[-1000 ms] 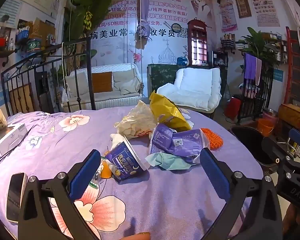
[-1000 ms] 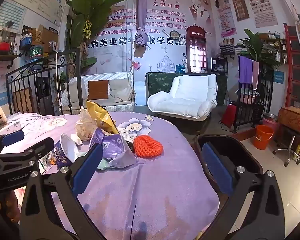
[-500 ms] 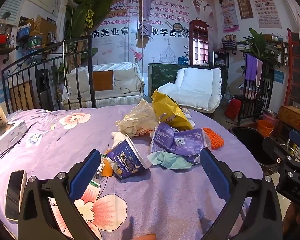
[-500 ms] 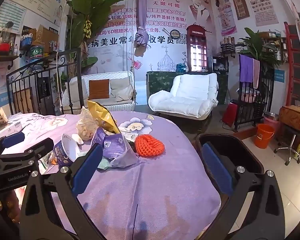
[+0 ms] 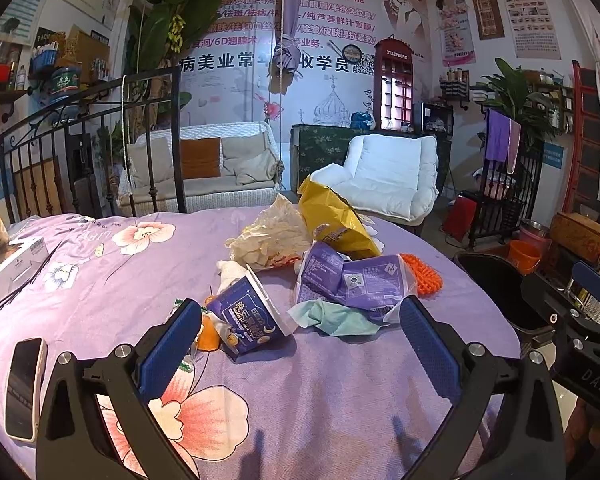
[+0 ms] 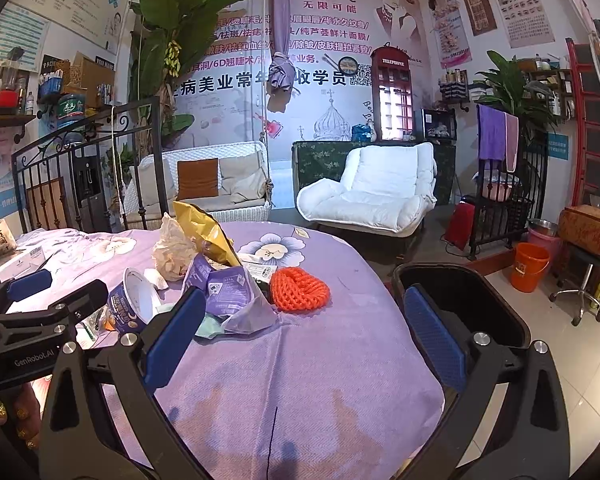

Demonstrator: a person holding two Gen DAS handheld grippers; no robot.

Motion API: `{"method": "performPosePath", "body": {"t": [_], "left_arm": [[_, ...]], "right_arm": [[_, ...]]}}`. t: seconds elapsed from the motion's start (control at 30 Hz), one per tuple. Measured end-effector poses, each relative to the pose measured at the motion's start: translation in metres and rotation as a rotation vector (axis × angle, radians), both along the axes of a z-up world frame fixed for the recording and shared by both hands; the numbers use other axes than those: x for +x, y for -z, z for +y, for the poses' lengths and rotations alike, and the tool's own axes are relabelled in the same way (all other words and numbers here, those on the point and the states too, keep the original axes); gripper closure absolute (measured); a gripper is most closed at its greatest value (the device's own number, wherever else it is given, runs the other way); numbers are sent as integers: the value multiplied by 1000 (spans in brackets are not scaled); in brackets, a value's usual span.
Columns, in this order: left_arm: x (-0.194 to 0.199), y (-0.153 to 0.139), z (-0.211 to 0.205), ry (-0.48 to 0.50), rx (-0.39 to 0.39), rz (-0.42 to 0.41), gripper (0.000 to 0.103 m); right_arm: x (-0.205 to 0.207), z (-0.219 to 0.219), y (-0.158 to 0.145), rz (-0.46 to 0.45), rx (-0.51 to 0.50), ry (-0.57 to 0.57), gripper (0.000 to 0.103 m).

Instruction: Collect trash

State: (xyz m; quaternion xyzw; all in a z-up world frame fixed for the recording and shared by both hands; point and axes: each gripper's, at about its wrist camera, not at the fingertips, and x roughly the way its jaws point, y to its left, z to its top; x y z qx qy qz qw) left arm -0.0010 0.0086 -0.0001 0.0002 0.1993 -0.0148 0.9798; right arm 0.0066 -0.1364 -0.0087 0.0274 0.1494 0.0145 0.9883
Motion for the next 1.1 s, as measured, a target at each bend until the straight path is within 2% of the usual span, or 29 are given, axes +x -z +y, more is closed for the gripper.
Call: {"method": "performPosePath", "body": {"t": [1.1], "left_arm": [[0,1,1,0,-7,2,5]], "right_arm": [[4,2,2,11,9,-7,4]]}}
